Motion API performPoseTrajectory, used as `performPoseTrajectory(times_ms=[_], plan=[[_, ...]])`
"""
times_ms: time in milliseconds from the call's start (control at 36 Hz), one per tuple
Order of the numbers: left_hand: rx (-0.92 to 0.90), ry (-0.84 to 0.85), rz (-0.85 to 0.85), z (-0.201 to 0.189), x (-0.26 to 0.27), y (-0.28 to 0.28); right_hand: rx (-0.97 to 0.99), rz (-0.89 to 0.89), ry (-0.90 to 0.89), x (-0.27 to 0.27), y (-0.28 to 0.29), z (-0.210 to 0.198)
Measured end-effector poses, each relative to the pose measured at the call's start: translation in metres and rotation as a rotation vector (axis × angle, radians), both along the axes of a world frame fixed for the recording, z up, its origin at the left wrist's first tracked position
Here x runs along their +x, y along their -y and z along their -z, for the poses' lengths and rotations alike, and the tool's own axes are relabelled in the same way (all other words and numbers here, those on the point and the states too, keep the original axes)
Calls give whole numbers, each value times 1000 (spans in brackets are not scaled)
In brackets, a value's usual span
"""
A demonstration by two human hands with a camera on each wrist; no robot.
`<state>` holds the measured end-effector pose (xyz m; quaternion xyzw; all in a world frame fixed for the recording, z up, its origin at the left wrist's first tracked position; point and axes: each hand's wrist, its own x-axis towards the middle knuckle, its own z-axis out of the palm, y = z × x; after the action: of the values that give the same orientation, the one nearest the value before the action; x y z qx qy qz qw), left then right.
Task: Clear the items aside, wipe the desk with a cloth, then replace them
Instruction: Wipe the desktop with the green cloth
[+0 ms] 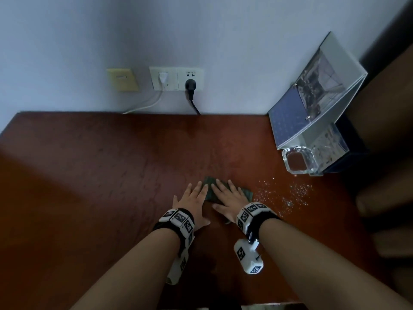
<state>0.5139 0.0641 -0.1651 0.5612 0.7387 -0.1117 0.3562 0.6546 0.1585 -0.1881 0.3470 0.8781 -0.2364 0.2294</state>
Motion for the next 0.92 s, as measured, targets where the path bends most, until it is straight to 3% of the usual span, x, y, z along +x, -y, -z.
performPoseTrajectory(times_ms=[556,806,917], plan=[[78,-28,-8,5,-4,-167,46,-80,-52,-22,-200,4],[110,-33,-12,14,-10,-208,78,-58,-92,-22,-266,6],[87,-19,23,18,-6,-216,-29,-145,-53,-22,-296,11]])
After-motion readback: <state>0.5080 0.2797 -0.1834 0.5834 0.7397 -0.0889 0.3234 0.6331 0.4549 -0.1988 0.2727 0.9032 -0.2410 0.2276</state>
